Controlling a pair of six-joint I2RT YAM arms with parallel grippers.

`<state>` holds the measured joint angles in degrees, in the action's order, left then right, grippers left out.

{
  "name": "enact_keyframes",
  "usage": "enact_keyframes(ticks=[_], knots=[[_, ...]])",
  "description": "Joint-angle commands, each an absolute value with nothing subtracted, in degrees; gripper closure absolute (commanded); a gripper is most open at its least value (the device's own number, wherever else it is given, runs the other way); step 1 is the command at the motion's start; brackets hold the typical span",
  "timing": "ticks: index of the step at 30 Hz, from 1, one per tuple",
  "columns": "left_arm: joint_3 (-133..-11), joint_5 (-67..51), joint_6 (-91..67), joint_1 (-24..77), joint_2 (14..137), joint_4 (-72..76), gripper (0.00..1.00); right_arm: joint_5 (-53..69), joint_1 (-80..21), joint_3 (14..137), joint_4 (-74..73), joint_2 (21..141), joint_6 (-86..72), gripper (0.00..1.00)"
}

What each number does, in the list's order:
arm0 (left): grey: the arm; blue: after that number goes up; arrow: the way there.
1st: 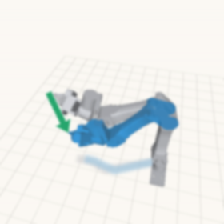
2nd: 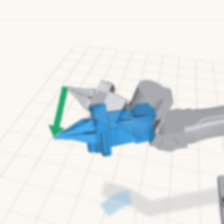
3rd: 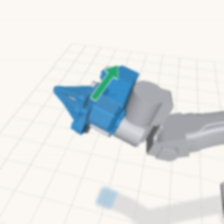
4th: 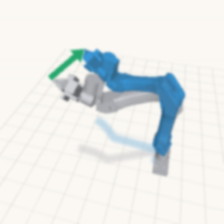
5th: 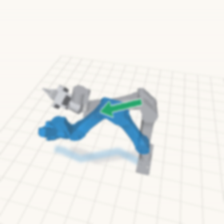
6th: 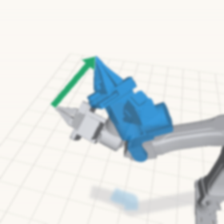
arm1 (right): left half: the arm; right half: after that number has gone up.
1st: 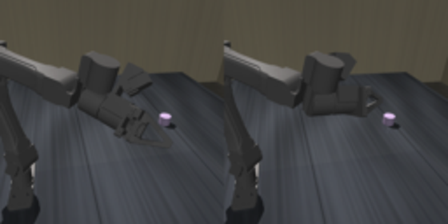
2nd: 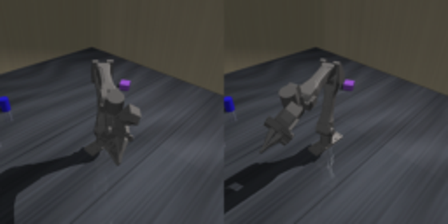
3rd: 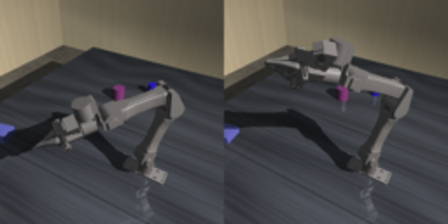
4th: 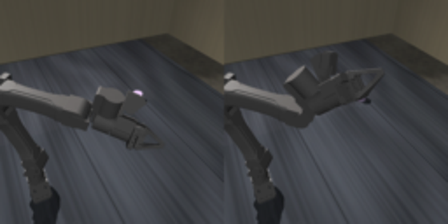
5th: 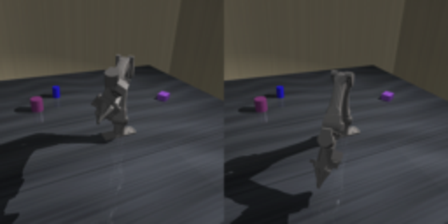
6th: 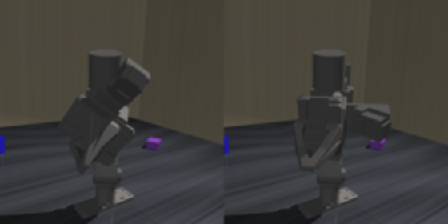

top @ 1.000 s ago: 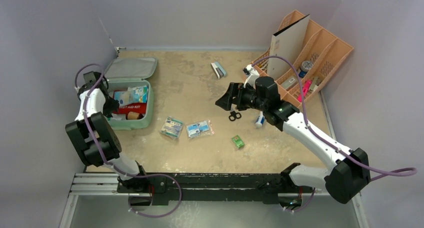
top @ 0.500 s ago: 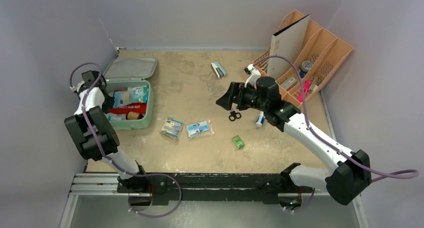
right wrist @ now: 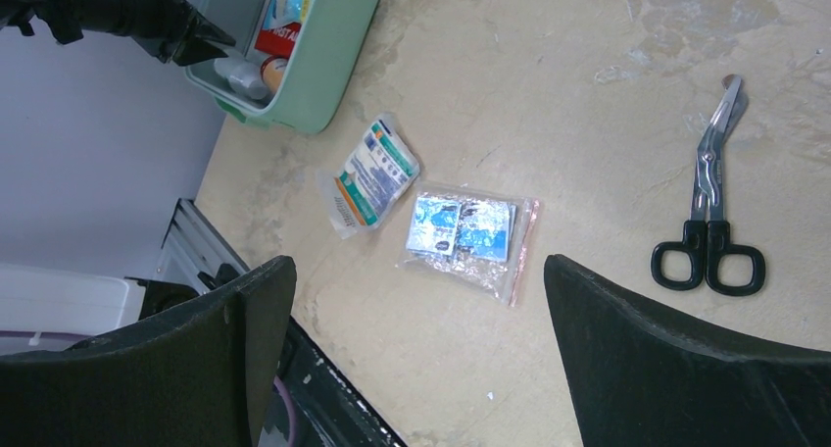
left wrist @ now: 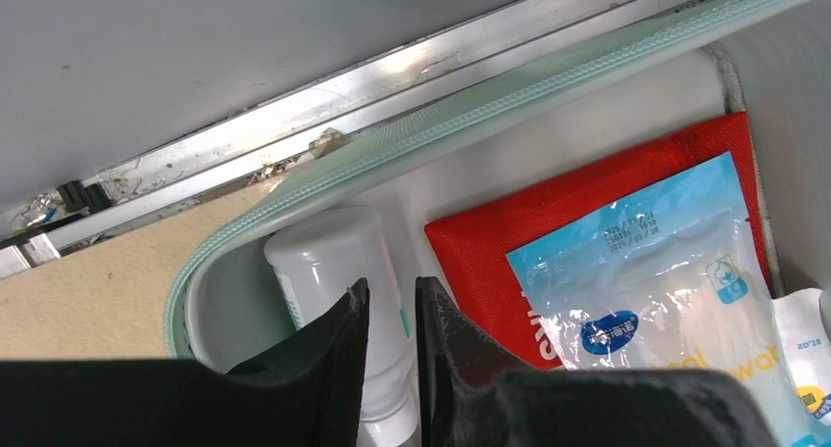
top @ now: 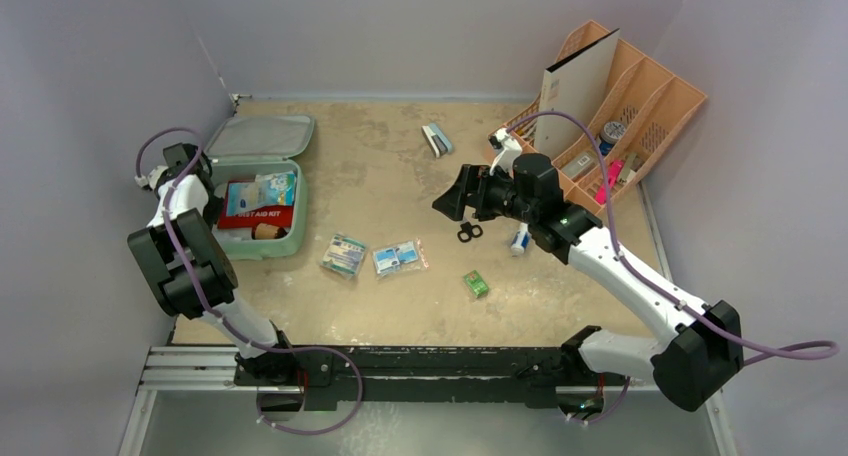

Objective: Organize the medicine kit
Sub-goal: Adjust the pill bottle in the medicine box, then pick up the medical item at the center of the board.

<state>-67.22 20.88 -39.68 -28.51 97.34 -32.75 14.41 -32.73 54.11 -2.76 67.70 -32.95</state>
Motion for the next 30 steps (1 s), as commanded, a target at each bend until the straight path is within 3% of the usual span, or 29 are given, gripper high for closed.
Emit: enact_keyframes(ticks=[1, 8, 13, 19, 24, 30], knots=[[-66.43, 22.28, -40.53, -29.09, 95.47, -33.77, 0.78, 14.28, -33.13, 55.20, -1.84, 65.19, -32.01, 0.01], [-72.28, 18.45, -34.79, -27.16, 90.86, -36.46, 0.68, 12.78, -33.14, 54.38, -2.57, 65.23, -33.06, 0.01], [-74.19, 15.94, -31.87, -24.59, 84.41, -35.97, 0.54, 7.44, -33.13, 54.26, -4.95, 66.53, -35.03, 0.01], [-72.29, 3.71, -29.49, -21.98, 79.52, -37.14, 0.51, 5.69, -33.13, 57.42, -11.27, 70.36, -34.28, 0.02], [-70.17, -4.13, -24.95, -16.05, 76.50, -40.31, 0.48, 8.39, -33.54, 58.66, -10.50, 74.16, -32.82, 0.11], [-68.72, -11.92, -19.43, -9.82, 74.89, -47.68, 0.47, 9.67, -34.96, 57.91, -9.44, 75.54, -32.26, 0.12]])
